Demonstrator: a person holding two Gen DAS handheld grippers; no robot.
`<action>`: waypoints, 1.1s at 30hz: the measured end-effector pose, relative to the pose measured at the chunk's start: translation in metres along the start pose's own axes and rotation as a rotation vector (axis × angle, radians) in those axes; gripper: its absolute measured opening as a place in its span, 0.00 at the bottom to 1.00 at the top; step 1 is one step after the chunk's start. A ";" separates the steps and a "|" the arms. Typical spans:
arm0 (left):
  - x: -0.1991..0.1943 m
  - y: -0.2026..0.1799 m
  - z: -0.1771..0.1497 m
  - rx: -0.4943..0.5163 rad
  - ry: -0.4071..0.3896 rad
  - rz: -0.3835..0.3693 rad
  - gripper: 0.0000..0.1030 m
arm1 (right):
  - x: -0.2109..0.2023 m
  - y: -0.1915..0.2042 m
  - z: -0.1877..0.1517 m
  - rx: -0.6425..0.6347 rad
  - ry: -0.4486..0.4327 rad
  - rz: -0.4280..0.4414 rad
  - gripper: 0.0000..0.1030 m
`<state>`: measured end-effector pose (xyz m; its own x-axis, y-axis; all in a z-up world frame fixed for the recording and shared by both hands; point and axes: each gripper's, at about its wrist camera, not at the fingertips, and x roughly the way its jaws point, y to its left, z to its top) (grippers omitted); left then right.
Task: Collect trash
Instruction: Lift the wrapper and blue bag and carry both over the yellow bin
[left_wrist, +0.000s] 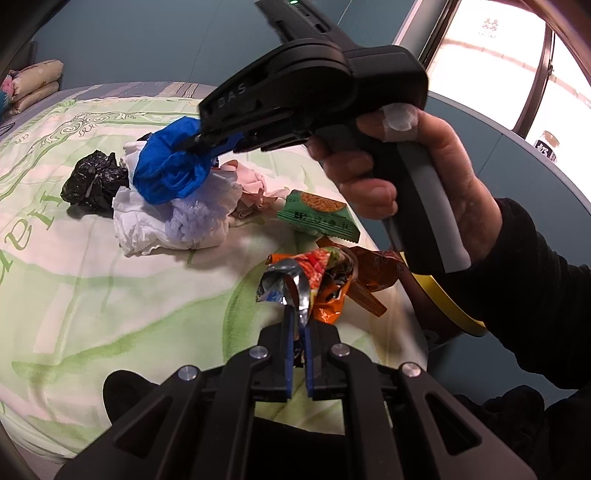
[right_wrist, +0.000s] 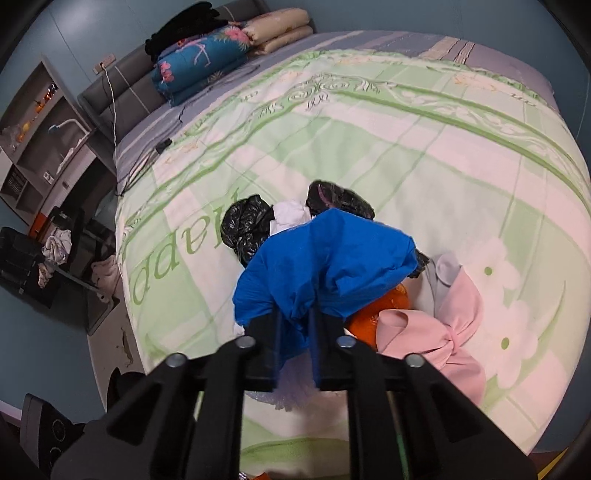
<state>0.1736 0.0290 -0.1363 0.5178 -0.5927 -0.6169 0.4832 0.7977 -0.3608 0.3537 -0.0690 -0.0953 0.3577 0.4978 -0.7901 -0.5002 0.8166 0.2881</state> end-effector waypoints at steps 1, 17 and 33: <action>-0.001 0.000 0.000 0.002 -0.001 -0.001 0.04 | -0.004 -0.001 0.000 0.003 -0.012 0.000 0.07; -0.024 -0.022 0.012 0.062 -0.030 -0.018 0.04 | -0.136 -0.022 -0.020 0.018 -0.242 0.067 0.06; -0.033 -0.074 0.028 0.132 -0.052 -0.065 0.04 | -0.250 -0.047 -0.075 0.026 -0.440 -0.043 0.06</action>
<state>0.1402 -0.0136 -0.0699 0.5169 -0.6502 -0.5569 0.6038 0.7380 -0.3012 0.2286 -0.2533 0.0477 0.6826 0.5354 -0.4974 -0.4593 0.8437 0.2778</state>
